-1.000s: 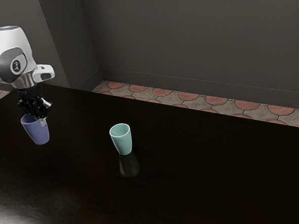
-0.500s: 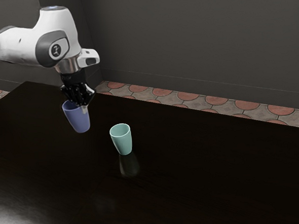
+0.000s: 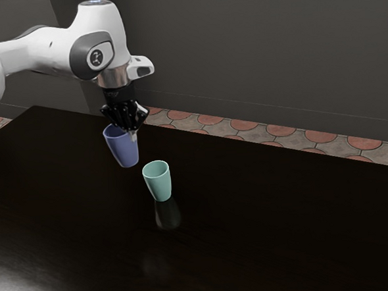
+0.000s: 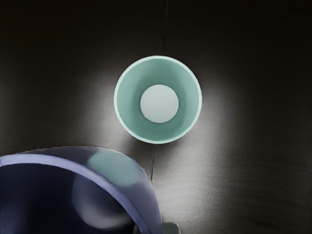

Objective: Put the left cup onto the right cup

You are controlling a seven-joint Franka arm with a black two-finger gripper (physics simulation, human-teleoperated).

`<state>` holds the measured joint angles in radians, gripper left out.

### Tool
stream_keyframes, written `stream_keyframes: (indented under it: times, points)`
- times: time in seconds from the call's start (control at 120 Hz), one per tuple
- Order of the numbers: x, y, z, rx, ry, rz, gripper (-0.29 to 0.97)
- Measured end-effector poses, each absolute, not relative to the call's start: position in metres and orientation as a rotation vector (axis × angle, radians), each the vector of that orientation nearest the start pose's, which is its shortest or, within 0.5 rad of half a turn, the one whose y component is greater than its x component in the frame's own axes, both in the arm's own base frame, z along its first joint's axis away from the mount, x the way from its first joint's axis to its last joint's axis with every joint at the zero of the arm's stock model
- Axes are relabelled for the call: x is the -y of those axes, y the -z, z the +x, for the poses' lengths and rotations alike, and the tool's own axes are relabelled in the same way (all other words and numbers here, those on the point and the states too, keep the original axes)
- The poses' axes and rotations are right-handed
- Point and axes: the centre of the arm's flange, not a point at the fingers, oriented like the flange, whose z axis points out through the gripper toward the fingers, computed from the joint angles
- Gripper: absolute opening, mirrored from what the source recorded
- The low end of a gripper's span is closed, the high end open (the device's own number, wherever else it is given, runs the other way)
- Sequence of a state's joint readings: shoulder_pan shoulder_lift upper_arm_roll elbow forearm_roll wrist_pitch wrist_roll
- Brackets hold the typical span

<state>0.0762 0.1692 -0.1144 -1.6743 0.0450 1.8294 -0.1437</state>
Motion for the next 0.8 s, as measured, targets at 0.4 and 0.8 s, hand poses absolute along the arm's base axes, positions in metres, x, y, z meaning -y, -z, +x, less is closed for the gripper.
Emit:
stream_keyframes:
  times: [0.4,0.8]
  points:
    - [0.03,-0.482,0.633,0.199,-0.041,-3.121,-0.11]
    - [0.04,-0.47,0.644,0.22,-0.046,-3.125,-0.11]
